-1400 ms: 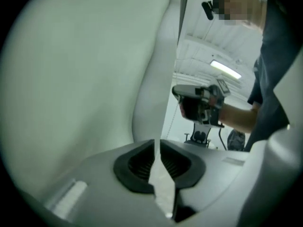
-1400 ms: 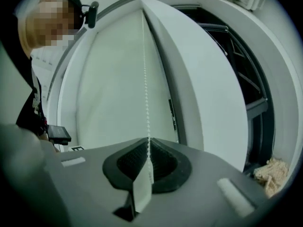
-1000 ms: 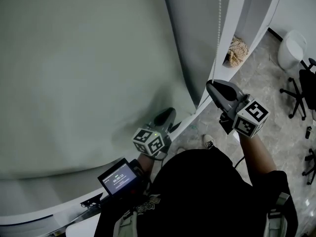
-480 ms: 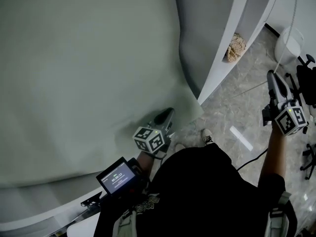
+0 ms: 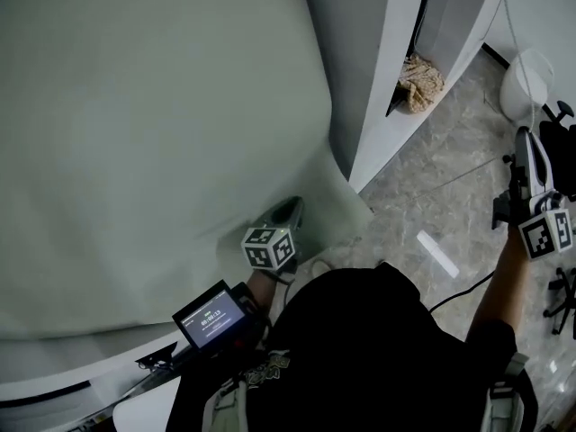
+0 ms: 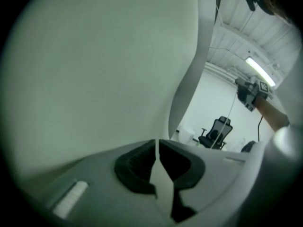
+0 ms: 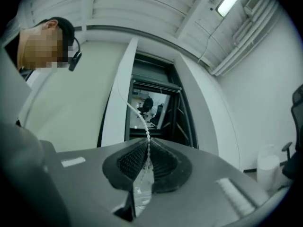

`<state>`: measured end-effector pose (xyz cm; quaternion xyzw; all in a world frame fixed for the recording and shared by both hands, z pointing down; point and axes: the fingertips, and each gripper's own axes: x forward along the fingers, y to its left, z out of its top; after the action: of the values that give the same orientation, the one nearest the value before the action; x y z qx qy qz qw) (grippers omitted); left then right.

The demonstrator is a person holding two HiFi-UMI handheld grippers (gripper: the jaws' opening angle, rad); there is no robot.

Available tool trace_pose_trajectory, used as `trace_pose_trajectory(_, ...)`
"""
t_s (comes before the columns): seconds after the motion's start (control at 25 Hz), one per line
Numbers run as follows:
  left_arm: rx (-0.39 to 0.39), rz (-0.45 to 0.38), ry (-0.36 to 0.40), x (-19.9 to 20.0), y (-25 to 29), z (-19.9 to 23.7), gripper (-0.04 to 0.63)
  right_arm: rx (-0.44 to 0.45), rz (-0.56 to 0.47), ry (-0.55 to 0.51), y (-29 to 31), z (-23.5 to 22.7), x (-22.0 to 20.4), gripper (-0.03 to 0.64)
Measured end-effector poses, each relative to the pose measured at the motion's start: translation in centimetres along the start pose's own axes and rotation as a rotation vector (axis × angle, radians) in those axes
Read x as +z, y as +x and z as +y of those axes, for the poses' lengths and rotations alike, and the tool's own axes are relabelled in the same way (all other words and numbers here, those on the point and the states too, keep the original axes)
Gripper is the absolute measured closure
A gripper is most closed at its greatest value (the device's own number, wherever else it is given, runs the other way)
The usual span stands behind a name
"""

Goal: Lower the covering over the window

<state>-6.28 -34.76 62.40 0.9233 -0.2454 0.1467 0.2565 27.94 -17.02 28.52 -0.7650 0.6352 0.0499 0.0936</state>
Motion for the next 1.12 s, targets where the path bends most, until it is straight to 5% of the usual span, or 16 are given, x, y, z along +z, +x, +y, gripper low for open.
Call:
trace_pose_trajectory(0.2,0.130,-0.066,-0.012,1.1,-0.1,-0.3,0.571,0.087,0.002,-0.236,1.8,1.5,1.2,0.601)
trace_pose_trajectory(0.48,0.273,-0.106,-0.137,-3.1,0.6,-5.7,0.574,0.190,-0.165,0.085,-0.6,-8.1,5.3,0.603)
trace_pose_trajectory(0.68,0.339,-0.063,-0.103,-6.7,0.6,-10.4,0.577,0.216,-0.288,0.131,-2.7,-13.8,8.9,0.603)
trace_pose_trajectory(0.84,0.411,-0.087,-0.175,-8.8,-1.4,-12.4,0.583,0.434,-0.236,0.255,-3.2,-11.3,8.0,0.601)
trace_pose_trajectory(1.12,0.301,-0.182,-0.157,-6.3,-0.9,-18.1,0.584,0.833,-0.040,0.456,-4.4,1.1,0.4,0.601)
